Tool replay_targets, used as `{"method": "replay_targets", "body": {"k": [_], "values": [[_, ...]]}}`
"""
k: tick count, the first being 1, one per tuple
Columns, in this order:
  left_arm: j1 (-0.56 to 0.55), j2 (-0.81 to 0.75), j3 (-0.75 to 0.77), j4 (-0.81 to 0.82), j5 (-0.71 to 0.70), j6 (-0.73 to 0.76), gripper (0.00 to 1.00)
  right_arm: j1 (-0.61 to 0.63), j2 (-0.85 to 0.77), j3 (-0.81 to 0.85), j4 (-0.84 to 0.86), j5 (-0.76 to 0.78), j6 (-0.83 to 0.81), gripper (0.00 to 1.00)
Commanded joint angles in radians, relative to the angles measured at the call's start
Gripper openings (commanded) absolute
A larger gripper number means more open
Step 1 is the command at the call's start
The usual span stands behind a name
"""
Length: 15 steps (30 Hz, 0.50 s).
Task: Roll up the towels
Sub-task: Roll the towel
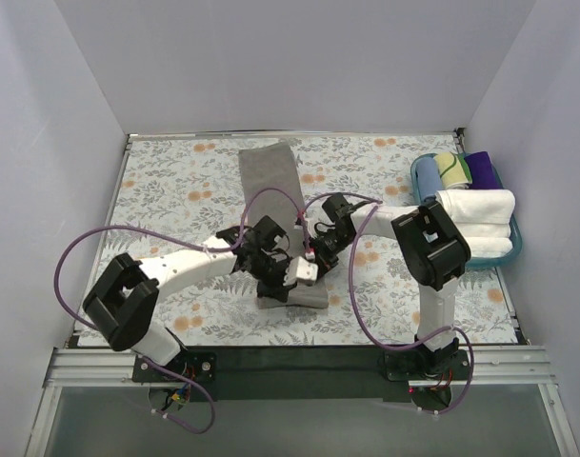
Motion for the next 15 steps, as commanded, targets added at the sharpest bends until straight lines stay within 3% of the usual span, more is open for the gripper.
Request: {"method": "replay_targets", "body": {"k": [1,7,15], "values": [[0.134,0.071,0.086,-0.153,0.261,-0.029,0.0,0.003,-0.036,-0.022,-0.041,0.048,-0.053,0.13],[0.229,0.16,0.191,-0.197,0.385,-0.04,0.0,-0.003,-0.091,0.092,-0.127,0.048,-0.082,0.16],[0.312,0.271,0.283,-0.262,0.424,-0.003,0.0,-0.05,-0.152,0.226,-0.253,0.117,-0.158,0.46]]}}
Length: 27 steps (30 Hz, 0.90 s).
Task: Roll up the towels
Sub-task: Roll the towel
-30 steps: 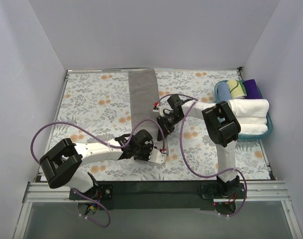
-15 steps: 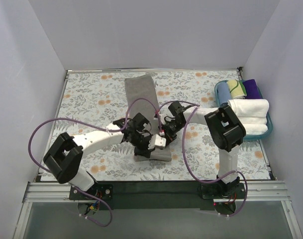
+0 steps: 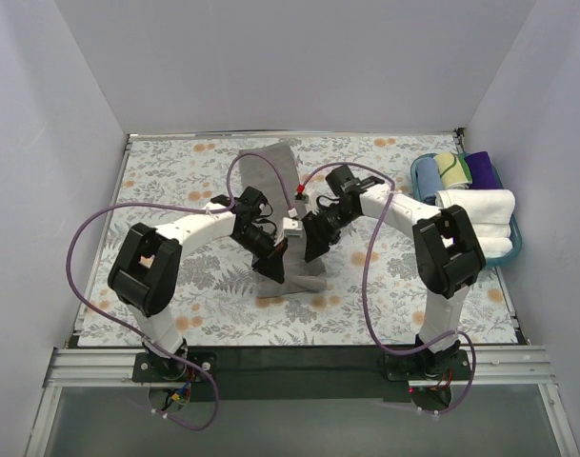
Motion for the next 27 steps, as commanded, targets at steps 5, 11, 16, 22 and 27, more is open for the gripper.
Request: {"method": "replay_targets", "body": {"k": [5,11,16,22,27], "values": [[0.071,0.117,0.109,-0.086,0.102,0.061,0.03,-0.034,-0.129,-0.019,-0.091,0.019,-0.082,0.59],[0.114,0.246,0.181,-0.106,0.099,0.084,0.04,-0.034,-0.157,-0.088,-0.066,-0.052,-0.09,0.8],[0.159,0.352,0.215,-0.125,0.104,0.107,0.06,-0.031,-0.119,-0.105,0.027,-0.057,-0.056,0.82],[0.171,0.379,0.241,-0.143,0.096,0.129,0.06,-0.025,-0.027,-0.099,0.11,-0.021,-0.007,0.75],[0.171,0.389,0.238,-0.123,0.088,0.104,0.07,-0.026,0.048,-0.091,0.15,0.005,0.041,0.58]]}}
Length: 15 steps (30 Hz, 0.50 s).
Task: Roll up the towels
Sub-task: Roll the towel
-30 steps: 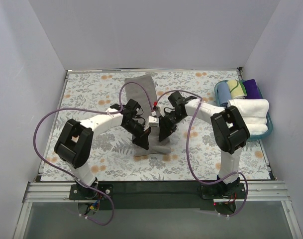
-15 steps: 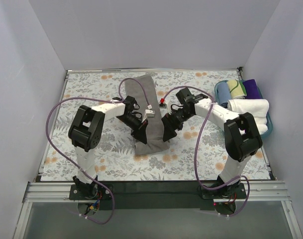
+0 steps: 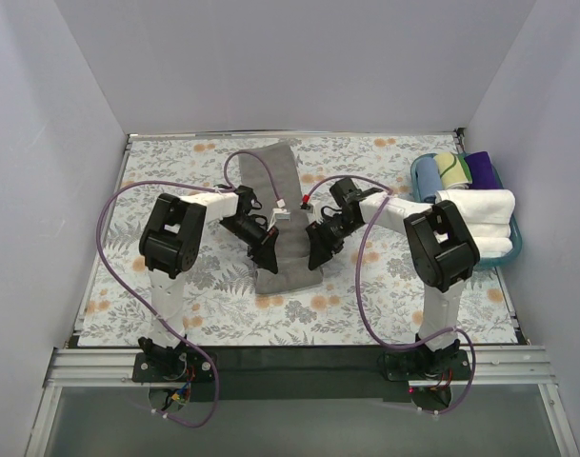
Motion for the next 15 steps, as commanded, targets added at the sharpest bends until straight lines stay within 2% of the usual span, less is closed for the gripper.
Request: {"method": "replay_targets", "body": {"k": [1,3,4,5,6,11,15], "values": [[0.007,0.004,0.02,0.037,-0.026,0.012,0.07,0.004,0.038,0.003,0.052,0.02,0.045,0.41],[0.013,-0.002,0.014,0.041,-0.046,0.01,0.08,0.003,0.043,-0.009,0.054,0.027,0.053,0.24],[0.019,-0.025,-0.007,0.044,-0.057,0.013,0.12,0.003,0.041,-0.026,0.053,0.03,0.055,0.17],[0.036,-0.039,-0.022,0.052,-0.083,0.013,0.18,0.003,0.04,-0.033,0.052,0.033,0.059,0.04],[0.048,-0.059,-0.035,0.064,-0.092,0.018,0.19,0.003,0.038,-0.043,0.05,0.036,0.064,0.01],[0.134,-0.218,-0.143,0.11,-0.202,0.082,0.27,0.0,0.044,-0.081,0.047,0.048,0.093,0.01],[0.155,-0.364,-0.194,0.158,-0.299,0.11,0.32,0.001,0.05,-0.087,0.044,0.054,0.119,0.01]]}}
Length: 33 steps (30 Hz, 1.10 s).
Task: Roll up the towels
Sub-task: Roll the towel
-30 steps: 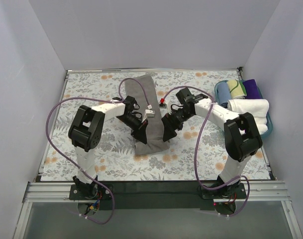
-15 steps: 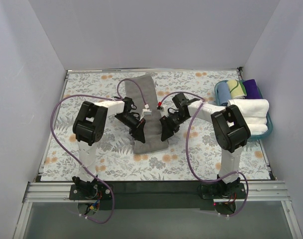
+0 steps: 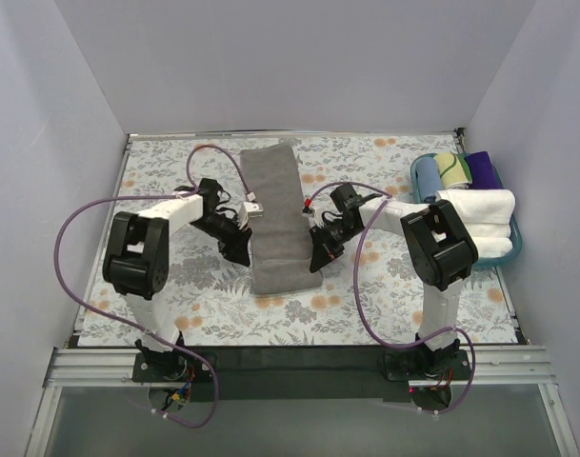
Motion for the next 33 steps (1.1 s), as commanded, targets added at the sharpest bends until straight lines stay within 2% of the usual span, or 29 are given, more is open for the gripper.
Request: {"method": "replay_targets", "body": {"k": [1,3,4,6,9,12,14,18,23,30,33], "values": [[0.022,-0.189,-0.037,0.095,-0.145,0.062,0.35,0.002,0.014,-0.029,-0.041,0.073,0.017,0.01],[0.014,-0.332,-0.083,0.171,-0.145,0.066,0.41,0.003,0.02,-0.031,-0.046,0.086,0.031,0.01],[0.002,-0.379,-0.104,0.205,-0.18,0.059,0.5,0.002,0.027,-0.031,-0.047,0.089,0.036,0.01],[-0.081,-0.501,-0.184,0.291,-0.249,0.043,0.54,0.002,0.04,-0.032,-0.053,0.099,0.052,0.01],[-0.283,-0.636,-0.281,0.397,-0.463,0.014,0.54,0.0,0.054,-0.029,-0.058,0.124,0.08,0.01],[-0.461,-0.691,-0.396,0.506,-0.631,-0.018,0.57,-0.006,0.079,-0.015,-0.075,0.115,0.091,0.01],[-0.557,-0.689,-0.448,0.544,-0.697,-0.024,0.58,-0.014,0.094,-0.015,-0.078,0.1,0.097,0.01],[-0.647,-0.637,-0.477,0.652,-0.826,-0.05,0.59,-0.026,0.106,-0.025,-0.076,0.075,0.105,0.01],[-0.722,-0.567,-0.508,0.741,-0.853,0.0,0.59,-0.035,0.119,-0.025,-0.076,0.063,0.117,0.01],[-0.736,-0.441,-0.522,0.781,-0.859,0.005,0.59,-0.061,0.136,-0.022,-0.08,0.055,0.129,0.01],[-0.736,-0.392,-0.52,0.781,-0.899,0.011,0.54,-0.064,0.129,-0.029,-0.078,0.052,0.132,0.01]]}}
